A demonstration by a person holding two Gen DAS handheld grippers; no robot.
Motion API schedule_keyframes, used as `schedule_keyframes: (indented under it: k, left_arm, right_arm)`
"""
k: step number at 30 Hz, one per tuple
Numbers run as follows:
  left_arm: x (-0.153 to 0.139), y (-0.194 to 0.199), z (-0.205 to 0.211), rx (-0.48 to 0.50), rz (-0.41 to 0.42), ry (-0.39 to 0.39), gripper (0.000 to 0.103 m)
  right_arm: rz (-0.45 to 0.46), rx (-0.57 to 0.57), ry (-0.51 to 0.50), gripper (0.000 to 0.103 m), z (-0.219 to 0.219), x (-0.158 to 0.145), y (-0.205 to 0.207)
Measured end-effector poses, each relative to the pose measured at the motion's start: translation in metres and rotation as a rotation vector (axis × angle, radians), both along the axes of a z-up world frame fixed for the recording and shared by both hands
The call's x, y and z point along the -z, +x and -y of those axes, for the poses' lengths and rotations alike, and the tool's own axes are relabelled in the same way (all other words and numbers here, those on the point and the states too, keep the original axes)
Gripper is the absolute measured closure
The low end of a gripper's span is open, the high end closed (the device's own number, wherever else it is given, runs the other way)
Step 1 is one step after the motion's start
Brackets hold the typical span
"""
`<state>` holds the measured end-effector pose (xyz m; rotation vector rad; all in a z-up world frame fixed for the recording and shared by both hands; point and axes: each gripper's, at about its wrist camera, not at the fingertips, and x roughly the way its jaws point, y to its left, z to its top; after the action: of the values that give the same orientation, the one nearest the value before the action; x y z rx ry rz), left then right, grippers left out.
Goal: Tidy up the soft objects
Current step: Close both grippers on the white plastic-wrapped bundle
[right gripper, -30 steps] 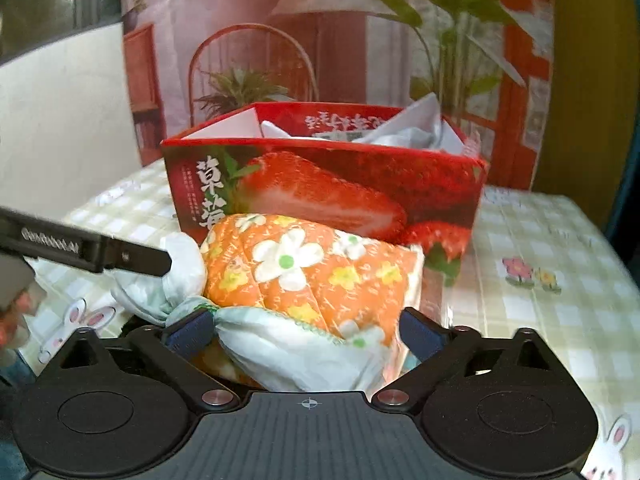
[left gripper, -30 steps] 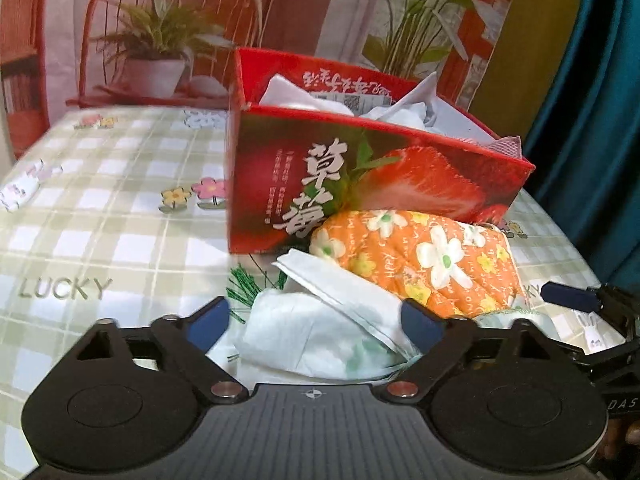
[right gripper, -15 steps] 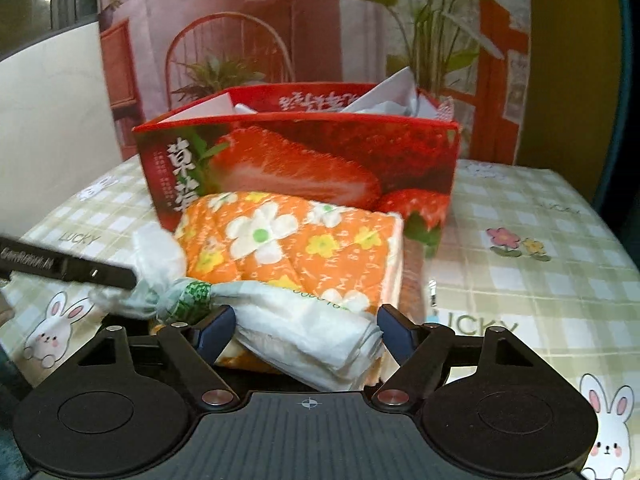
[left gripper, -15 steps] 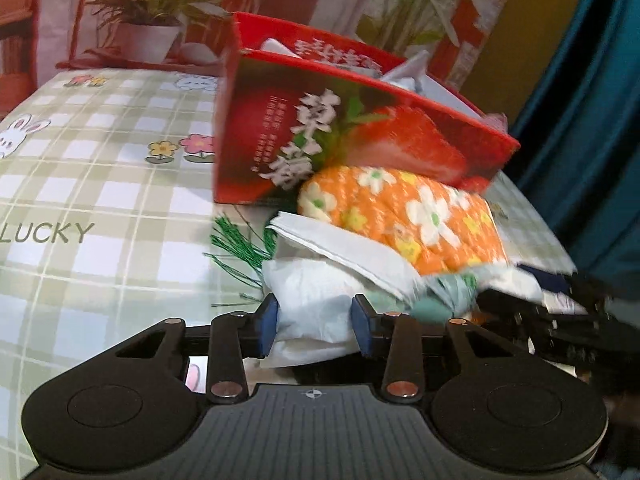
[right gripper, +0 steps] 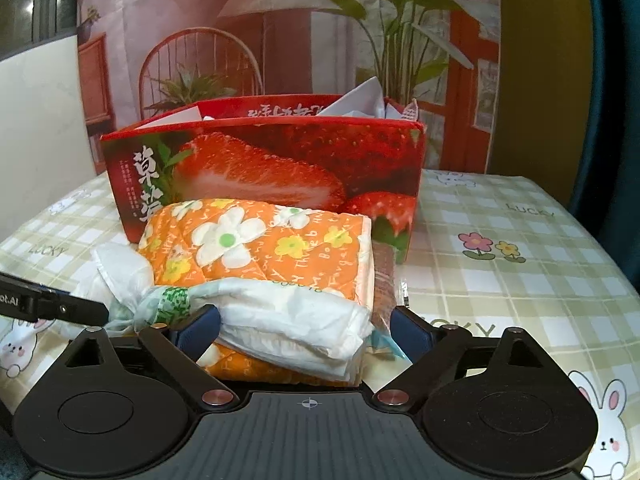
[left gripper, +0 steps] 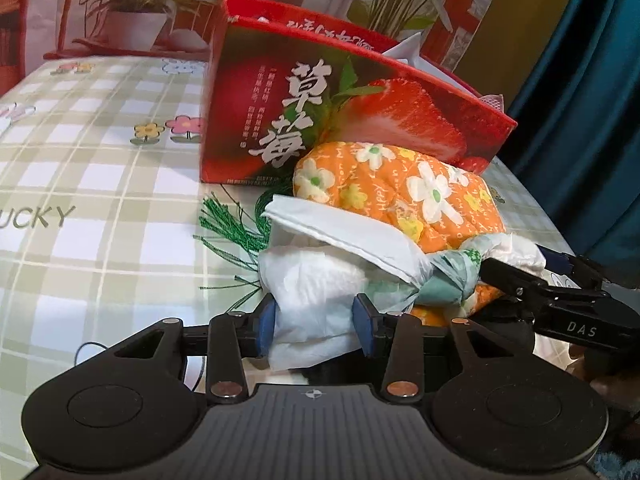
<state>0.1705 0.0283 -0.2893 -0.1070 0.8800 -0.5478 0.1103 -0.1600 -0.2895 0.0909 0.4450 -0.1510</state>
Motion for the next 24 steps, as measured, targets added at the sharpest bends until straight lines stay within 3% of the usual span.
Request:
schedule_keyframes:
  k: [4,12,15,24]
  left_arm:
    - [0.001,-0.001,0.001,0.002,0.005,-0.001,0.059]
    - [0.001,-0.002,0.001,0.004,0.009,0.009,0.059]
    - [0.001,-0.002,0.001,0.003,0.009,0.011,0.059]
    - [0.000,-0.002,0.001,0.002,0.010,0.009,0.058]
  right_arm:
    - [0.031,-0.017,-0.003,0.028,-0.002,-0.003,-0.002]
    - [0.135,0.000,0.065,0.034,0.005,-0.017,-0.015]
    - [0.141,-0.005,0.089,0.047,0.010,-0.020,-0.018]
    - [0.097,0.041,0.155,0.046,0.019,-0.015,-0.016]
